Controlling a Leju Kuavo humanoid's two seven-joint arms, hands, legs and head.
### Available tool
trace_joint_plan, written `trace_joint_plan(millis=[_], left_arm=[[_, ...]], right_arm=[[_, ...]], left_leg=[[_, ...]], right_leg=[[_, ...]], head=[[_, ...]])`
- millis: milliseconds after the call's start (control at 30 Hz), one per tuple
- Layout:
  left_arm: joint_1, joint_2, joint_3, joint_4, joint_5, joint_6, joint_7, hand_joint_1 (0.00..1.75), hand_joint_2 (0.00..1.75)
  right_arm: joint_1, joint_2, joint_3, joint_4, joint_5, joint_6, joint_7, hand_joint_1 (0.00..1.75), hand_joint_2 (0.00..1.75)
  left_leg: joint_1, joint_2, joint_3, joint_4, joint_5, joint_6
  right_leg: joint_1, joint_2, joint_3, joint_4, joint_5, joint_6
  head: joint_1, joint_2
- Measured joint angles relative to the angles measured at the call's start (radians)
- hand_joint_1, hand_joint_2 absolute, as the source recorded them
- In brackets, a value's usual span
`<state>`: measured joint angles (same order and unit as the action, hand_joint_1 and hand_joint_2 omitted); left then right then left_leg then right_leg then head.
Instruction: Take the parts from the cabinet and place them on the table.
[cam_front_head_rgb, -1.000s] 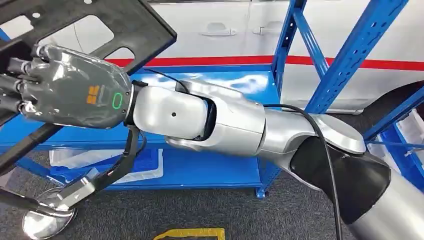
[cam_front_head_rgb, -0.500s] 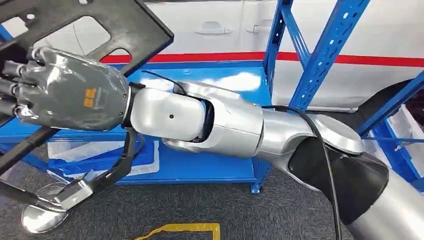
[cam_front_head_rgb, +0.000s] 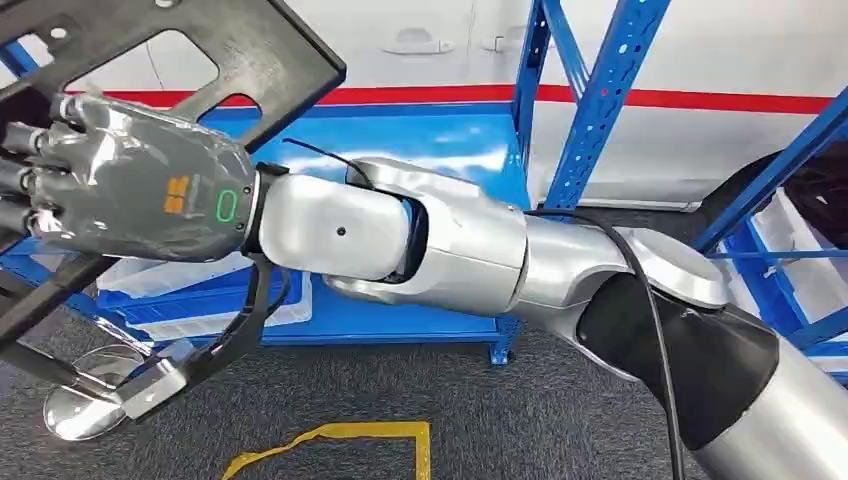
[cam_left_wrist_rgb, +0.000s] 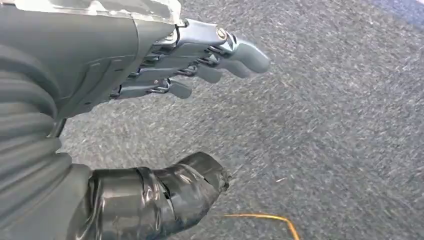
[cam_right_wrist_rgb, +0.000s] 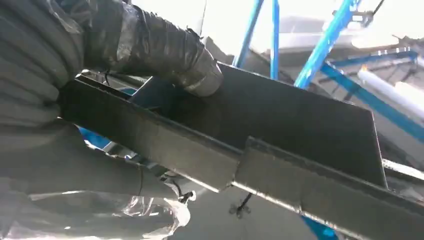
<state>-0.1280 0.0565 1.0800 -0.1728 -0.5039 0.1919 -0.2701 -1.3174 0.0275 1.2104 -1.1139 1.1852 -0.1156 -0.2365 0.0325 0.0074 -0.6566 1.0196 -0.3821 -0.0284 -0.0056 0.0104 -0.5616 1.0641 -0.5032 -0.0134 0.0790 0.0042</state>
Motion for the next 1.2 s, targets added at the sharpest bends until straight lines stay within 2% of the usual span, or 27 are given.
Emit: trace_joint_plan(millis=[67,100,133,167,233,267,300,333,367,400,433,467,567,600,633,700,733,767,833,867,900,933,1000,1067,1100,1133,1200], left_arm=[[0.002,0.000,0.000,0.000,0.000,0.000,0.001,0.00,1.75],[0.004,-0.003,0.000,0.000,0.000,0.000,0.003,0.00,1.75],[0.004,-0.003,0.000,0.000,0.000,0.000,0.004,0.00,1.75],[0.004,-0.003,0.000,0.000,-0.001,0.000,0.006,0.00,1.75],[0.003,-0.002,0.000,0.000,-0.002,0.002,0.009,0.00,1.75],[0.003,-0.003,0.000,0.000,-0.002,0.002,0.010,0.00,1.75],[0.003,-0.003,0.000,0.000,-0.002,0.002,0.010,0.00,1.75],[0.003,-0.002,0.000,0.000,-0.002,0.003,0.010,0.00,1.75],[0.002,-0.002,0.000,0.000,-0.002,0.004,0.010,0.00,1.75],[0.000,0.000,0.000,0.000,-0.002,0.004,0.010,0.00,1.75],[-0.002,0.003,0.000,0.000,-0.002,0.004,0.010,0.00,1.75],[-0.002,0.003,0.000,0.000,-0.002,0.004,0.010,0.00,1.75],[-0.001,0.005,0.000,0.000,-0.002,0.005,0.009,0.00,1.75],[-0.002,0.004,0.000,0.000,-0.002,0.004,0.009,0.00,1.75],[-0.004,0.002,0.000,0.000,-0.002,0.004,0.009,0.00,1.75],[-0.004,0.000,0.000,0.000,-0.003,0.003,0.009,0.00,1.75],[-0.004,-0.002,0.000,0.000,-0.003,0.003,0.009,0.00,1.75],[-0.003,-0.002,0.000,0.000,-0.003,0.003,0.009,0.00,1.75],[-0.003,-0.004,0.000,0.000,-0.006,0.003,0.010,0.00,1.75],[-0.003,-0.006,0.000,0.000,-0.008,0.003,0.010,0.00,1.75],[-0.003,-0.007,0.000,0.000,-0.009,0.003,0.011,0.00,1.75],[-0.002,-0.009,0.000,0.000,-0.010,0.003,0.011,0.00,1.75],[0.000,-0.011,0.000,0.000,-0.013,0.003,0.012,0.00,1.75],[0.000,-0.013,0.000,0.000,-0.017,0.003,0.015,0.00,1.75],[0.002,-0.015,0.000,0.000,-0.018,0.003,0.018,0.00,1.75],[0.003,-0.018,0.000,0.000,-0.018,0.003,0.018,0.00,1.75],[0.004,-0.019,0.000,0.000,-0.020,0.000,0.018,0.00,1.75]], right_arm=[[0.003,0.000,0.000,0.000,0.000,0.007,-0.002,1.75,1.75],[0.006,0.001,0.000,0.000,-0.001,0.010,-0.003,1.75,1.75],[0.006,0.001,0.000,0.000,-0.001,0.012,-0.003,1.75,1.75],[0.006,0.002,0.000,0.000,-0.003,0.013,-0.003,1.75,1.75],[0.012,0.002,0.000,0.000,-0.003,0.015,-0.004,1.75,1.75],[0.016,0.002,0.000,0.000,-0.003,0.015,-0.004,1.75,1.75],[0.020,0.002,0.000,0.000,-0.003,0.017,-0.004,1.75,1.75],[0.020,0.002,0.000,0.000,-0.003,0.017,-0.004,1.75,1.75],[0.020,0.002,0.000,0.000,-0.003,0.016,-0.004,1.75,1.75],[0.020,0.003,0.000,-0.001,-0.003,0.016,-0.003,1.75,1.75],[0.019,0.003,0.000,-0.001,-0.003,0.016,-0.003,1.75,1.75],[0.021,0.003,0.000,-0.001,-0.003,0.016,-0.003,1.75,1.75],[0.019,0.002,0.000,-0.001,-0.003,0.017,-0.005,1.75,1.75],[0.020,0.001,0.000,0.000,-0.004,0.018,-0.006,1.75,1.75],[0.020,0.001,0.000,0.000,-0.005,0.020,-0.006,1.75,1.75],[0.021,0.001,0.000,0.000,-0.010,0.024,-0.008,1.75,1.75],[0.022,0.001,0.000,0.000,-0.012,0.025,-0.009,1.75,1.75],[0.024,0.001,0.000,0.000,-0.015,0.026,-0.009,1.75,1.75],[0.027,0.000,0.000,0.001,-0.020,0.031,-0.009,1.75,1.75],[0.027,-0.001,0.000,0.000,-0.021,0.033,-0.009,1.75,1.75],[0.026,-0.001,0.000,0.000,-0.022,0.034,-0.009,1.75,1.75],[0.026,-0.001,0.000,-0.001,-0.025,0.035,-0.009,1.75,1.75],[0.026,-0.002,0.000,-0.001,-0.030,0.038,-0.009,1.75,1.75],[0.024,-0.004,0.000,-0.001,-0.037,0.042,-0.009,1.75,1.75],[0.026,-0.005,0.000,-0.001,-0.037,0.048,-0.009,1.75,1.75],[0.026,-0.005,0.000,-0.001,-0.038,0.051,-0.009,1.75,1.75],[0.026,-0.005,0.000,-0.001,-0.039,0.057,-0.009,1.75,1.75]], left_leg=[[0.004,-0.002,-0.008,-0.001,0.010,-0.010],[0.007,-0.002,-0.029,0.025,-0.038,-0.012],[0.006,-0.002,-0.047,0.079,-0.095,-0.012],[0.005,-0.002,-0.073,0.165,-0.154,-0.013],[0.003,-0.002,-0.104,0.305,-0.212,-0.012],[0.000,-0.002,-0.094,0.319,-0.195,-0.008],[-0.003,-0.003,-0.064,0.296,-0.162,-0.003],[-0.008,-0.003,-0.014,0.236,-0.123,0.004],[-0.015,-0.003,0.051,0.151,-0.102,0.013],[-0.023,-0.004,0.105,0.074,-0.122,0.022],[-0.029,-0.005,0.165,-0.012,-0.165,0.034],[-0.031,-0.005,0.159,-0.007,-0.149,0.027],[-0.033,-0.004,0.147,-0.030,-0.118,0.042],[-0.027,0.002,0.144,-0.037,-0.099,0.048],[-0.027,0.005,0.126,-0.038,-0.087,0.055],[-0.027,0.006,0.093,-0.035,-0.062,0.058],[-0.027,0.006,0.076,-0.033,-0.050,0.057],[-0.027,0.006,0.058,-0.029,-0.039,0.056],[-0.026,0.006,0.021,-0.019,-0.021,0.051],[-0.026,0.006,0.001,-0.011,-0.012,0.047],[-0.026,0.005,-0.011,0.000,-0.006,0.042],[-0.025,0.005,-0.023,0.005,-0.002,0.036],[-0.023,0.005,-0.020,0.006,0.010,0.023],[-0.017,0.004,-0.023,-0.002,0.032,0.009],[-0.013,0.004,-0.031,0.002,0.018,0.001],[-0.012,0.003,-0.051,0.031,-0.031,-0.004],[-0.011,0.002,-0.093,0.162,-0.150,-0.012]], right_leg=[[-0.002,-0.005,-0.014,-0.008,0.016,-0.017],[-0.004,-0.008,-0.025,-0.010,0.033,-0.030],[-0.003,-0.008,-0.038,-0.010,0.043,-0.036],[0.000,-0.007,-0.054,-0.010,0.055,-0.040],[0.008,-0.007,-0.085,-0.009,0.077,-0.045],[0.011,-0.006,-0.098,-0.009,0.087,-0.045],[0.014,-0.006,-0.111,-0.008,0.097,-0.045],[0.016,-0.005,-0.124,-0.006,0.107,-0.045],[0.017,-0.004,-0.134,-0.005,0.116,-0.044],[0.015,-0.005,-0.136,-0.005,0.123,-0.043],[0.019,-0.007,-0.137,-0.007,0.132,-0.037],[0.014,-0.009,-0.131,-0.015,0.138,-0.032],[0.013,-0.008,-0.130,-0.031,0.167,-0.011],[0.011,-0.006,-0.137,-0.033,0.153,-0.007],[0.011,-0.007,-0.160,0.008,0.092,-0.005],[0.007,-0.007,-0.206,0.157,-0.037,0.003],[0.005,-0.007,-0.220,0.228,-0.061,0.007],[0.003,-0.007,-0.222,0.273,-0.051,0.010],[-0.001,-0.007,-0.171,0.248,0.018,0.012],[-0.003,-0.007,-0.107,0.174,0.048,0.010],[-0.002,-0.007,-0.035,0.084,0.038,0.005],[0.000,-0.007,0.012,0.009,-0.019,-0.001],[0.010,-0.006,0.016,-0.010,-0.006,-0.006],[0.017,-0.006,0.006,-0.017,0.010,-0.018],[0.009,-0.010,0.000,-0.026,0.028,-0.026],[0.007,-0.011,-0.015,-0.027,0.040,-0.031],[0.007,-0.011,-0.046,-0.027,0.064,-0.040]], head=[[0.000,0.000],[-0.002,0.000],[-0.003,0.000],[-0.003,0.000],[-0.002,0.000],[-0.003,0.000],[-0.002,0.000],[-0.002,0.000],[-0.002,0.000],[-0.003,0.000],[0.000,0.000],[-0.002,0.000],[-0.007,0.000],[-0.009,0.000],[-0.006,0.000],[-0.006,0.000],[-0.007,0.000],[-0.006,0.000],[-0.006,0.000],[-0.006,0.000],[-0.005,0.000],[-0.006,0.000],[-0.005,0.000],[-0.003,0.000],[-0.003,0.000],[-0.003,0.000],[-0.005,0.000]])
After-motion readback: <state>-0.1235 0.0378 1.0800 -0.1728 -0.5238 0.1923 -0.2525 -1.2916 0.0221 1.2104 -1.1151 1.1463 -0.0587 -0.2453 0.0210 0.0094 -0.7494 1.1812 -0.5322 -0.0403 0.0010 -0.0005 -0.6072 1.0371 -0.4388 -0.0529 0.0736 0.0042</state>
